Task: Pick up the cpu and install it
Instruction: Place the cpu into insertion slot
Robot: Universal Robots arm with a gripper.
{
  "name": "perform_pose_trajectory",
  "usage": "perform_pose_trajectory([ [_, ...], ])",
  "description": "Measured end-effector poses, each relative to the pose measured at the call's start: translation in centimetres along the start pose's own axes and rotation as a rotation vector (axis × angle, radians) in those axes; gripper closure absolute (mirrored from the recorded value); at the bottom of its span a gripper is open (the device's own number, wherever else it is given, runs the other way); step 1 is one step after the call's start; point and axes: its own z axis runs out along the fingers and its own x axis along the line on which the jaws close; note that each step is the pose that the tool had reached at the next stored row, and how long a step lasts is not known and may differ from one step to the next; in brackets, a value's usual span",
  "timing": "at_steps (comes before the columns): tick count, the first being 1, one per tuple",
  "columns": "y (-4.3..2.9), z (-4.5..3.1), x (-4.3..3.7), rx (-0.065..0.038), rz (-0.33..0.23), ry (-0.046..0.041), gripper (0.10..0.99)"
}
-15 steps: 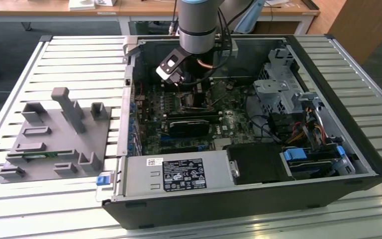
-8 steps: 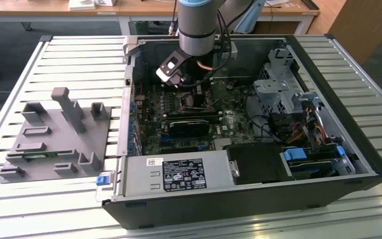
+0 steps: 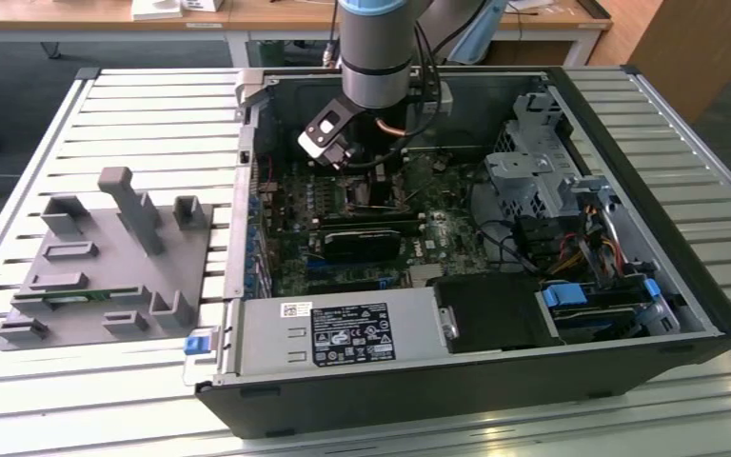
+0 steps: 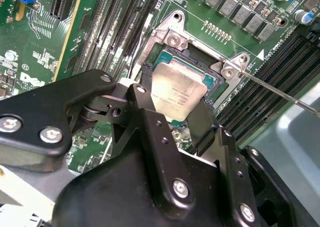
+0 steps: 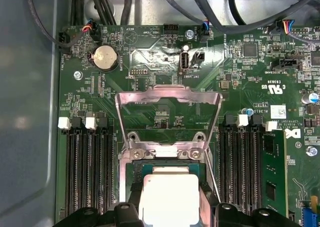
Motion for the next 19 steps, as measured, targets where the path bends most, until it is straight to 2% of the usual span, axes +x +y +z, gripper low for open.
perform_pose_trajectory([
  [12,0.01,0.12,0.04,-0.001,0.0,0.0018,0.545],
  [13,0.0,0.1,0.03,-0.001,0.0,0.0013,0.482],
  [19,0.0,0.08,0.04,0.0,0.0,0.0007,0.482],
])
